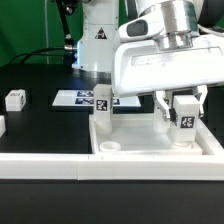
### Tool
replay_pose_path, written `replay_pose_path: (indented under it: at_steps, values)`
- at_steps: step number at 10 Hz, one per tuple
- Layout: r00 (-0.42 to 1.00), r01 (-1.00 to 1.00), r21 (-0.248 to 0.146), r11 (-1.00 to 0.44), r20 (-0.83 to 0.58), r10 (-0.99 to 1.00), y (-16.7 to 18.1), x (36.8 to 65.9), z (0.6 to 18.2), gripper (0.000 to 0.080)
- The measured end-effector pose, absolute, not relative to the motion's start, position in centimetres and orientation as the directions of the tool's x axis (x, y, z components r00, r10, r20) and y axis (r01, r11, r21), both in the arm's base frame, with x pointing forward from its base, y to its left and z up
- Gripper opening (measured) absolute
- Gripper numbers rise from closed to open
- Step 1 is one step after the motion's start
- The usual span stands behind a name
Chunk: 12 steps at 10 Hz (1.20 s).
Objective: Assemble square table
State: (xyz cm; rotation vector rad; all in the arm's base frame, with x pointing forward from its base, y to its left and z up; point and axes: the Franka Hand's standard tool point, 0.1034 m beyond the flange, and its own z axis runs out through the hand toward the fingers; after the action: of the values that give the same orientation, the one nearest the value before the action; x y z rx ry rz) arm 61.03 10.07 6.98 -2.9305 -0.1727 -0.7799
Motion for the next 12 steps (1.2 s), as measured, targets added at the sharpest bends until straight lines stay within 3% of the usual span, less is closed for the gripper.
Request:
replay_pose_path:
  at_steps: [1,2,3,4,5,12]
  values:
    - [0.862,0.136,-0.071,-0.988,0.500,0.083,10.06,61.03,6.98,0.0295]
    - [0.862,0.136,-0.071,-0.988,0.500,0.083,10.06,61.03,6.97,0.0359]
    - [0.862,0.137,-0.071,-0.988,0.500,0.084,10.06,61.03,6.97,0.0525]
    - [0.862,0.137,-0.071,-0.988,0.500,0.084,10.06,61.03,6.97,0.0525]
    - [0.862,0.137,-0.070,-0.988,0.500,0.084,10.06,61.03,6.97,0.0627]
    - [0.865,0.137,-0.070,-0.988,0.494,0.085,9.92,61.06,7.09,0.0649]
